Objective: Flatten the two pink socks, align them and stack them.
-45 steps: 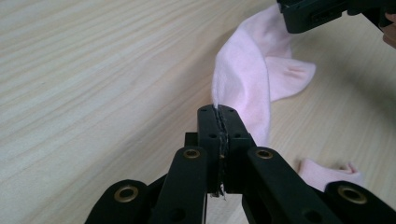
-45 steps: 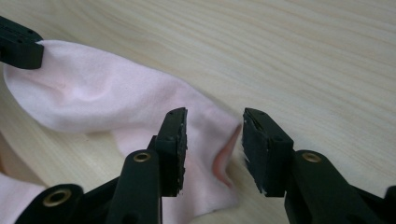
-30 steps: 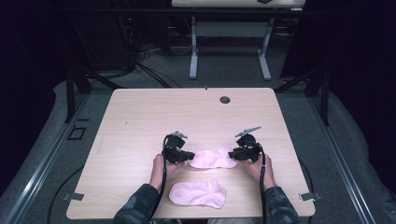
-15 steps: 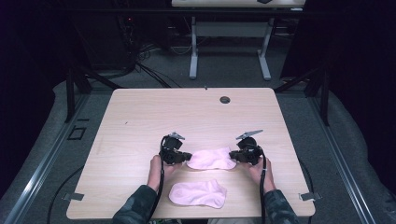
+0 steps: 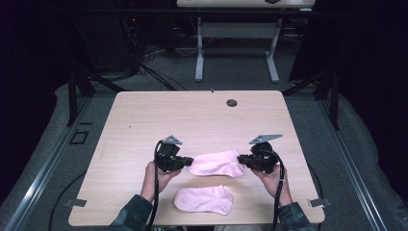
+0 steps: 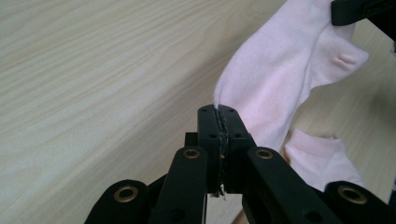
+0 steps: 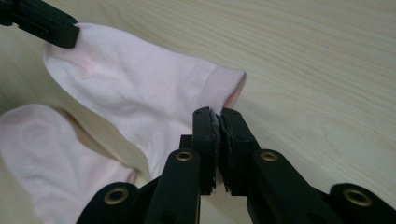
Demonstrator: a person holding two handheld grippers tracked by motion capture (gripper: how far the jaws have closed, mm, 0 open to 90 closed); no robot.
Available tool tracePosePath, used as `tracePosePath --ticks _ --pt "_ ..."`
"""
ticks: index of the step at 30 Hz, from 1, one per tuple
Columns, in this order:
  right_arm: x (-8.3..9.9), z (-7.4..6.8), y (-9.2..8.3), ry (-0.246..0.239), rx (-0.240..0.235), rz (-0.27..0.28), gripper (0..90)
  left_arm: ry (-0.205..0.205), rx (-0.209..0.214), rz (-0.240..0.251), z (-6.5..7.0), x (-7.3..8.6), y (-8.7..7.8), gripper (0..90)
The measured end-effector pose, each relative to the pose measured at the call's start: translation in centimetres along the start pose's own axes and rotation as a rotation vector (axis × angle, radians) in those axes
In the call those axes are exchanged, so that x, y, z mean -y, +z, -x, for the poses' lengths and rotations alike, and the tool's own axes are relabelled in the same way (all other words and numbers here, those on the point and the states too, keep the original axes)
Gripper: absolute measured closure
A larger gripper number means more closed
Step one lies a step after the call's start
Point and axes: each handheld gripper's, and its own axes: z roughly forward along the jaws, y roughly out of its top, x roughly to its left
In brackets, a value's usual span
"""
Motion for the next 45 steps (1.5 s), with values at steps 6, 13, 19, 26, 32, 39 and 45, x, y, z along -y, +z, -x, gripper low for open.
tracePosePath --ticks 6,13,19,26,32,39,45 --pt "0.2 -2.6 -2.5 -0.038 -0.025 0.014 85.4 0.023 0.023 0.002 1.4 0.4 -3.1 89.2" --pt "1.5 -4.6 -2.8 -0.061 -0.062 -0.024 85.4 -0.009 0.02 -0.018 2.4 2.3 -4.7 89.2" --pt "2.5 -5.5 -2.5 -0.051 -0.096 -0.04 85.3 -0.032 0.025 -0.057 2.3 4.0 -4.3 89.2" --pt "4.1 -6.2 -2.1 -0.023 -0.16 -0.07 85.1 -0.065 0.046 -0.081 2.3 5.8 -4.6 89.3" --pt "4.9 -6.0 0.0 -0.022 -0.15 -0.112 84.7 -0.069 0.014 -0.146 2.1 7.3 -3.3 89.1" --pt "5.5 -6.0 2.0 -0.053 -0.131 -0.16 84.0 -0.037 -0.049 -0.187 2.1 8.1 -2.0 88.9" --pt "5.8 -5.9 2.9 -0.069 -0.109 -0.183 82.1 -0.007 -0.086 -0.208 2.1 8.2 -1.7 86.6"
